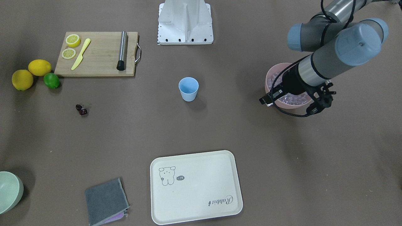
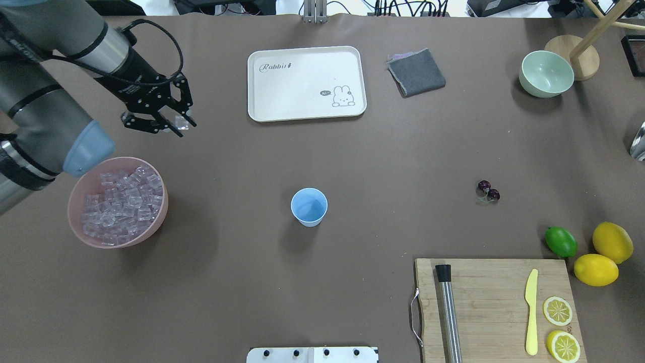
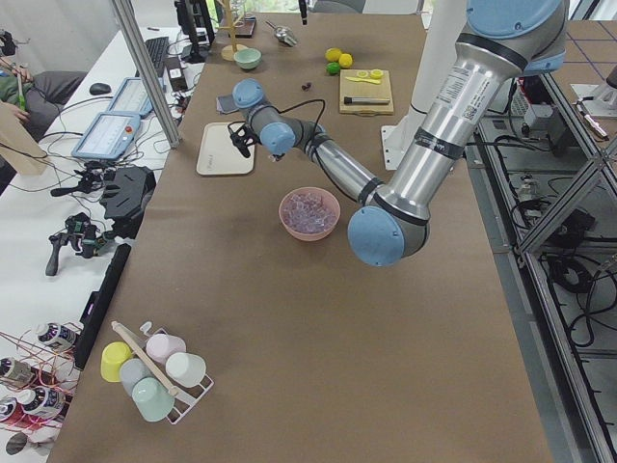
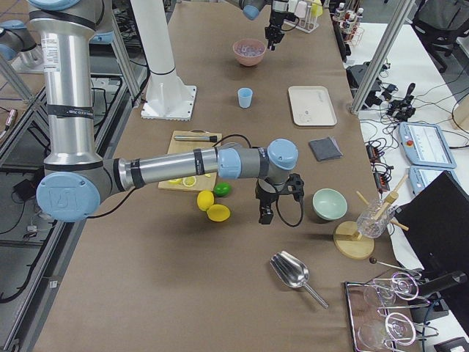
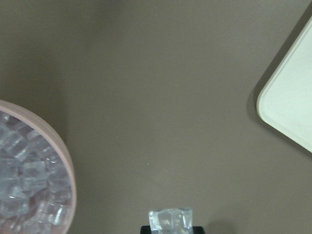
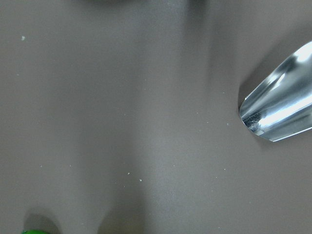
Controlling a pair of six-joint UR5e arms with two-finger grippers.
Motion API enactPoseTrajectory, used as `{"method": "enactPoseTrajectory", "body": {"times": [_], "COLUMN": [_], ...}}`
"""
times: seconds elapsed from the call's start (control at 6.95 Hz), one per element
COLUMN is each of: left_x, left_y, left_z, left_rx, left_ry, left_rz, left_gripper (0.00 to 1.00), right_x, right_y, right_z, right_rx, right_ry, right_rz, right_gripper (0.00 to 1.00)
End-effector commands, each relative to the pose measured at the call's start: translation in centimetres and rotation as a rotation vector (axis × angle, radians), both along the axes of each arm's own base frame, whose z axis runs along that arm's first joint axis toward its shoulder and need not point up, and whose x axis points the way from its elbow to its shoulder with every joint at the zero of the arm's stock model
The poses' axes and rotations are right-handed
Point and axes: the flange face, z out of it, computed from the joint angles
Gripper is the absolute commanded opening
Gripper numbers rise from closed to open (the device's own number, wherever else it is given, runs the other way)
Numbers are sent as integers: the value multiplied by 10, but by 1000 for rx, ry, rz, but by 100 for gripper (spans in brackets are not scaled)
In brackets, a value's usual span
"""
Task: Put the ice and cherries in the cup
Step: 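Carry the ice cube with the left gripper over the light-blue cup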
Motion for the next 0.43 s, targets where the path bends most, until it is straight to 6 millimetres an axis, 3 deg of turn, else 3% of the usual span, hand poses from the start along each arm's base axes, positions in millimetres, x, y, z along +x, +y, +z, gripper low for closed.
{"method": "enactPoseTrajectory", "body": {"times": [0.0, 0.14, 0.29], "left_x": [76, 107, 124], "left_y": [10, 30, 41], "left_z": [-48, -54, -74], "left_rx": [18, 120, 261], "left_ry": [-1, 50, 82], "left_rz": [-25, 4, 69], "left_gripper": [1, 0, 0], "right_x": [-3, -3, -4], "right_y": [0, -1, -2], "right_z": [-1, -1, -2], "right_rx": [-6, -10, -8], "right_ry": [1, 1, 1], "right_rz": [3, 6, 7], "right_gripper": [100, 100, 100]}}
